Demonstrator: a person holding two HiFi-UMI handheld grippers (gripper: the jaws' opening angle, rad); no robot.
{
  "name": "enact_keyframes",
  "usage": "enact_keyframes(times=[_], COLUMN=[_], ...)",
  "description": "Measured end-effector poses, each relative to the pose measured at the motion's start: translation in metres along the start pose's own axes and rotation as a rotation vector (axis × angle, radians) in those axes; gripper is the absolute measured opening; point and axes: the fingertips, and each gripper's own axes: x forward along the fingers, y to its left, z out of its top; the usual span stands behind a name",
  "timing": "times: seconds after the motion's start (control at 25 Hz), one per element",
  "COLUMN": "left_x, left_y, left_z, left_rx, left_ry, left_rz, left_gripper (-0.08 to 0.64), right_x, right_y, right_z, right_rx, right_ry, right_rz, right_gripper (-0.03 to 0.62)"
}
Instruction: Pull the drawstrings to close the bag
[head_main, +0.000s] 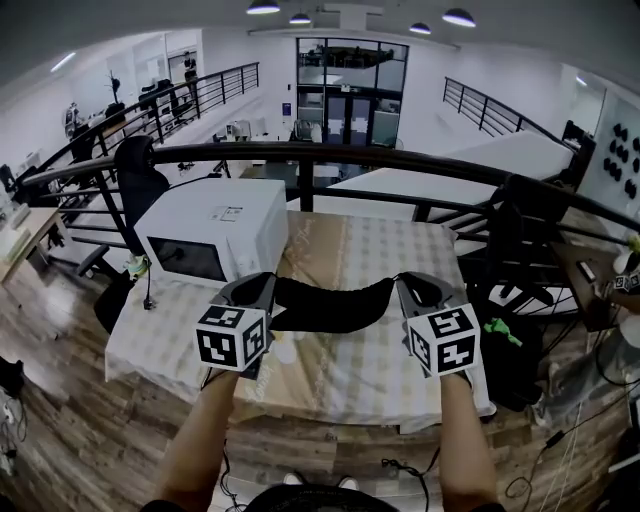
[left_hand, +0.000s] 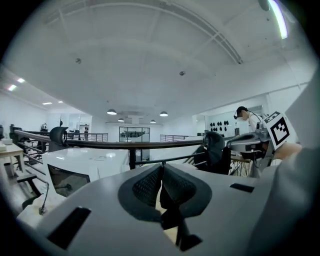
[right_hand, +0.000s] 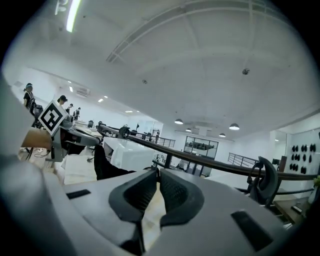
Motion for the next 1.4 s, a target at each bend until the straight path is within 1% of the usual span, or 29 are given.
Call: enact_keyframes(times=[0.08, 0.2, 0.44, 0.68, 1.04, 1.24, 1.4], left_x=[-0.005, -0.014, -0.028, -0.03, -0.033, -0.034, -0.037], left_y=[0.004, 0.007, 0.027, 0.041, 0.059, 0.066, 0.072], left_z=[0.013, 0.027, 0.034, 0.026, 0.022, 0.022, 0.021], left_rx=[-0.024, -0.045, -0.108, -0.153, -0.188, -0.199, -0.209], left_ry=[-0.037, -0.07, -0.112, -0.117, -0.126, -0.136, -0.141], left_rz=[0.018, 0.035, 0.084, 0.111, 0.142, 0.16, 0.177], left_gripper=[0.035, 0.035, 0.035, 0.035, 0.035, 0.035, 0.035], right_x=[-0.004, -0.008, -0.013, -0.012, -0.019, -0.022, -0.026], right_y=[-0.002, -0.005, -0.014, -0.019, -0.034, -0.045, -0.049], right_z=[0.011, 0.019, 0.015, 0.006, 0.007, 0.006, 0.005], right_rx=[0.002, 0.01, 0.063, 0.108, 0.17, 0.191, 0.19], right_ry=[-0.03, -0.054, -0.065, -0.056, -0.099, -0.116, -0.121], right_rz=[-0.018, -0.036, -0.081, -0.108, -0.166, -0.206, -0.225], right_gripper=[0.034, 0.034, 0.032, 0.031, 0.029, 0.028, 0.028])
